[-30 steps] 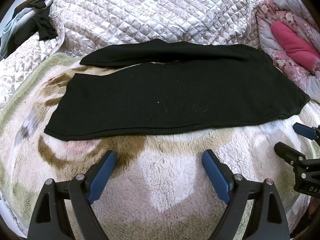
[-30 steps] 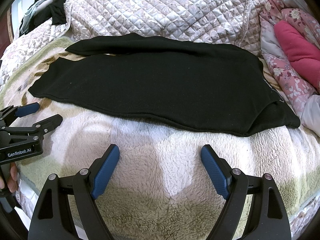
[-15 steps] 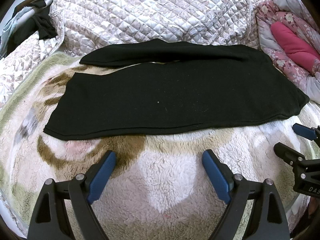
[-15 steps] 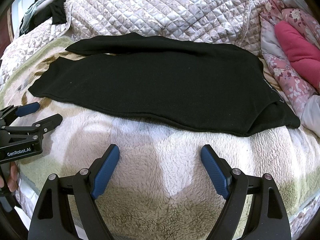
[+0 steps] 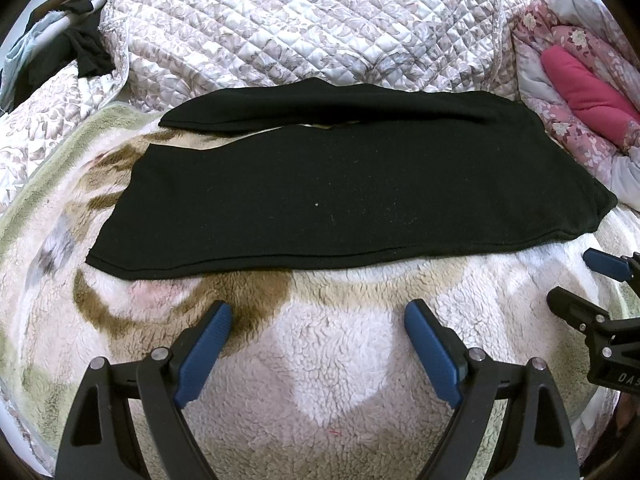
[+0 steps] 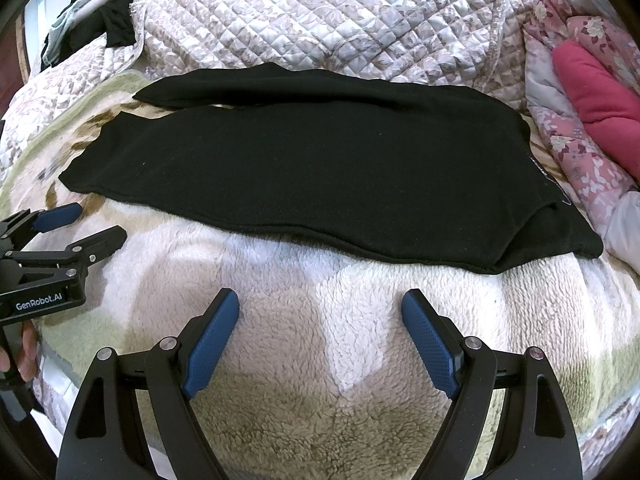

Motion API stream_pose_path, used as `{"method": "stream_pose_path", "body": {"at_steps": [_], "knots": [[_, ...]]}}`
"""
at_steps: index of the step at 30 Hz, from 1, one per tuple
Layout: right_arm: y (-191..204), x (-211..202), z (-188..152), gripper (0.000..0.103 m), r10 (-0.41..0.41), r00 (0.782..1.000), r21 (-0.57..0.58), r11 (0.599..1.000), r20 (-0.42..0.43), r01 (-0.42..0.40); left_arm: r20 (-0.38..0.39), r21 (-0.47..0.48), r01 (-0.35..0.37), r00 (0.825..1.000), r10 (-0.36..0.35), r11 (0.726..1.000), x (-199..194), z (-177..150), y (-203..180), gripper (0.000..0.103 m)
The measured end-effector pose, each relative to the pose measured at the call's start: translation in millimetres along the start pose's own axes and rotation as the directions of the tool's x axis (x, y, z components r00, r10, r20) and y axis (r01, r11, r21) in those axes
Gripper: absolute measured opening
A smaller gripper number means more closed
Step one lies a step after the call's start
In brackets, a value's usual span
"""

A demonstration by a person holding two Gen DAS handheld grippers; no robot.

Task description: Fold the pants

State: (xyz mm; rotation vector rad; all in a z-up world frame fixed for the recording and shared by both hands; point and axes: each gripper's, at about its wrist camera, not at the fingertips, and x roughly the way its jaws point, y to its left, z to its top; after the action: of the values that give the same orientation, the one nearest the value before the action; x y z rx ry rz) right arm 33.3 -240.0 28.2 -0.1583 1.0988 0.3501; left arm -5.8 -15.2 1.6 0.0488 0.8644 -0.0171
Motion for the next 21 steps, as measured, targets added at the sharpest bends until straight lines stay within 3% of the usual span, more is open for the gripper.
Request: {"method": "stream_pose_path", "body": {"at_steps": [14,21], "knots": [[-8,-4,-1,0.084,0.029,0.999,0.029,0.999,0.014,-0.029,-0.001,-0.005,0.005,1.000,-0.005,1.000,0,1,-2,0.090],[-40,-13,5,0.084,-0.012,0.999,0.143,0.990,0.048,0.005,0.008,-0.051,0.050,0.999,-0.050,0.997,-1,7,3,0.090]]}}
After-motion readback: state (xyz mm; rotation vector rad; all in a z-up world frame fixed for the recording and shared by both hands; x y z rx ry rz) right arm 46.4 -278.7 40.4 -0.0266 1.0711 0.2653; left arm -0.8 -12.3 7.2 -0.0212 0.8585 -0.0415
